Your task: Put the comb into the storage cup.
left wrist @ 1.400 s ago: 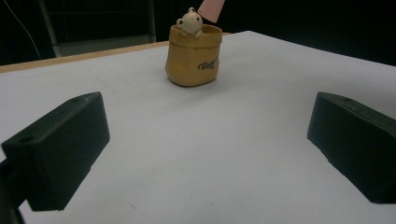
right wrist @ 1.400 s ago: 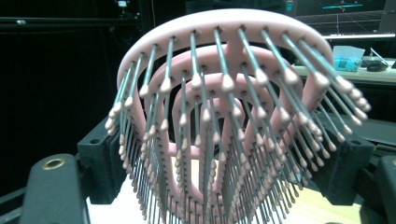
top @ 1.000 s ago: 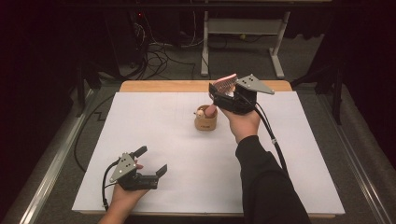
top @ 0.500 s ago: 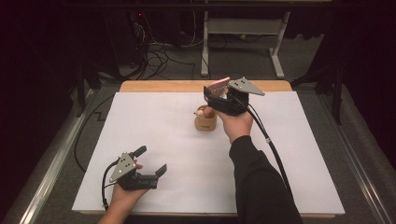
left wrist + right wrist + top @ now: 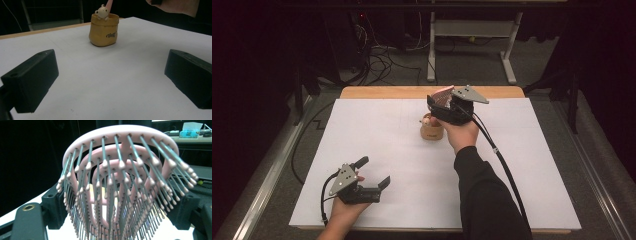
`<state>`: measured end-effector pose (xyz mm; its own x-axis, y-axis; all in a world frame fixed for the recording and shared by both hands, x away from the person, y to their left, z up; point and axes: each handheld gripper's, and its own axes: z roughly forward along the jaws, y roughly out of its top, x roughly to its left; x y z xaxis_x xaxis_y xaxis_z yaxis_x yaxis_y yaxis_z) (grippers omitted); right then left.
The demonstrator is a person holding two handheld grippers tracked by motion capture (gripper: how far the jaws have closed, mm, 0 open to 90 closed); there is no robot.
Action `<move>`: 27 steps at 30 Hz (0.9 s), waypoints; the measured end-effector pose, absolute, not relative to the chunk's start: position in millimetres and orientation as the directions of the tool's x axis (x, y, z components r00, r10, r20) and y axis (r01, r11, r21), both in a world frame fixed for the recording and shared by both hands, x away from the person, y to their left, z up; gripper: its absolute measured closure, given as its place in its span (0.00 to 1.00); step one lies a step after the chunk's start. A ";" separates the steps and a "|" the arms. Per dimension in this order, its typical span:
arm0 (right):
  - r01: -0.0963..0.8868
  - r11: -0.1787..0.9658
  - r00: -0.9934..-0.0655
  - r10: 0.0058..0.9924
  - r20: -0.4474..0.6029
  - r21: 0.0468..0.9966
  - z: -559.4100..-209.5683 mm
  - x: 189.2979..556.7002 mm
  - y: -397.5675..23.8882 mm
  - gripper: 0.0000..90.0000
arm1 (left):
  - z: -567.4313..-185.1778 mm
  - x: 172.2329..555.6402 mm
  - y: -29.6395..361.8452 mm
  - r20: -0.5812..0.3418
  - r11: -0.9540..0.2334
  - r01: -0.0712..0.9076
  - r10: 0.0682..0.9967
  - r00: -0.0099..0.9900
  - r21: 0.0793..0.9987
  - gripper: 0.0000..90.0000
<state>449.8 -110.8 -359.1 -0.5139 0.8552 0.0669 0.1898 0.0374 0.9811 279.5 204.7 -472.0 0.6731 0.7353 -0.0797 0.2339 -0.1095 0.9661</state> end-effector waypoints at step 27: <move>0.212 0.058 -0.518 0.853 0.062 0.976 -370.6 456.8 -106.0 0.22 | -472.0 279.2 206.3 -0.078 -0.111 0.233 0.735 0.673 0.966 0.00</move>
